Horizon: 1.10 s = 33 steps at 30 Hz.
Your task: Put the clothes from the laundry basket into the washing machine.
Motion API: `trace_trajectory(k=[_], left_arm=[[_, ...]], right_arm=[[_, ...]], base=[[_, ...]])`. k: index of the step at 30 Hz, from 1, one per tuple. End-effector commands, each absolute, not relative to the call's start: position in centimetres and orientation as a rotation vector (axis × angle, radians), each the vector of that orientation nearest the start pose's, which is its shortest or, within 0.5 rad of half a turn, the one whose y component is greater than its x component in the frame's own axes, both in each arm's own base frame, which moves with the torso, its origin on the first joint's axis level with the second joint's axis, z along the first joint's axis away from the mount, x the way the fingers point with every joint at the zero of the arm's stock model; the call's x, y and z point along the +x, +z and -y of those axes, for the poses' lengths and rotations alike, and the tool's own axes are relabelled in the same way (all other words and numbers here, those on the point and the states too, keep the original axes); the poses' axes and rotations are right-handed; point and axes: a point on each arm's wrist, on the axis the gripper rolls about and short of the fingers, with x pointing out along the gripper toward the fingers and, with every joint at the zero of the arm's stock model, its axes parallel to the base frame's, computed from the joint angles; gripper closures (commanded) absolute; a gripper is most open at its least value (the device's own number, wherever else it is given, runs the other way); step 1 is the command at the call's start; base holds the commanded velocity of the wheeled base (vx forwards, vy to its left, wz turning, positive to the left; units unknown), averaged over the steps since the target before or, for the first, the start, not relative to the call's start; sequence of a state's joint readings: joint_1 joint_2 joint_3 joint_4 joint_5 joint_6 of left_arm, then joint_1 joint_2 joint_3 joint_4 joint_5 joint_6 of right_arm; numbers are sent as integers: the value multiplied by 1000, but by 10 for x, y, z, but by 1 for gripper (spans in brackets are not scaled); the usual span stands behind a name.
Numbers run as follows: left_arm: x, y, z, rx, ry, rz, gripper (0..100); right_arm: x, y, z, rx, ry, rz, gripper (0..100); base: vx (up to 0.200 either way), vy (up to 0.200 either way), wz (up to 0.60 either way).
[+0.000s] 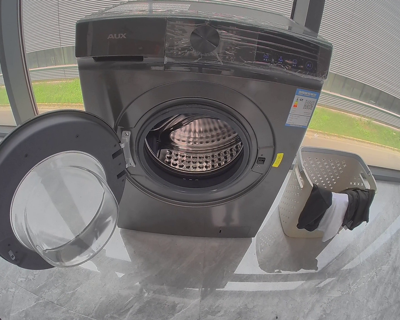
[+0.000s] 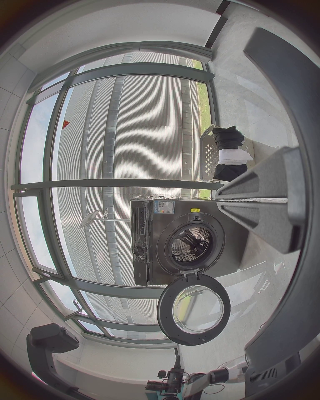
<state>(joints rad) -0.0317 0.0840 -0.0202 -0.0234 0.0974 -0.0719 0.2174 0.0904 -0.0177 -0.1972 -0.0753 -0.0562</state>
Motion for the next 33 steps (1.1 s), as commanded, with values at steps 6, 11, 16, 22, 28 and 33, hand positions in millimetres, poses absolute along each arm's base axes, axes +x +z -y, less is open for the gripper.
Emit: trace_trajectory(k=[6, 11, 16, 22, 28, 33], left_arm=[[-24, 83, -2, -79, 101, 45, 100], [-24, 83, -2, -80, 99, 47, 100], [-24, 83, -2, -129, 59, 47, 100], [-24, 83, -1, -144, 41, 46, 100], [-24, 83, -1, -144, 41, 46, 100], [-24, 83, -1, -144, 41, 45, 100]], right_arm=[[-15, 95, 5, -48, 140, 80, 100], [-15, 92, 5, -46, 141, 54, 100], [-15, 87, 5, -59, 144, 1, 100], [-15, 86, 5, -55, 141, -8, 100], [-15, 86, 5, -54, 141, -7, 100], [-15, 86, 5, -54, 144, -7, 100]], base=[[0, 0, 0], [0, 0, 0], [0, -120, 0], [0, -200, 0], [0, -200, 0], [0, -200, 0]])
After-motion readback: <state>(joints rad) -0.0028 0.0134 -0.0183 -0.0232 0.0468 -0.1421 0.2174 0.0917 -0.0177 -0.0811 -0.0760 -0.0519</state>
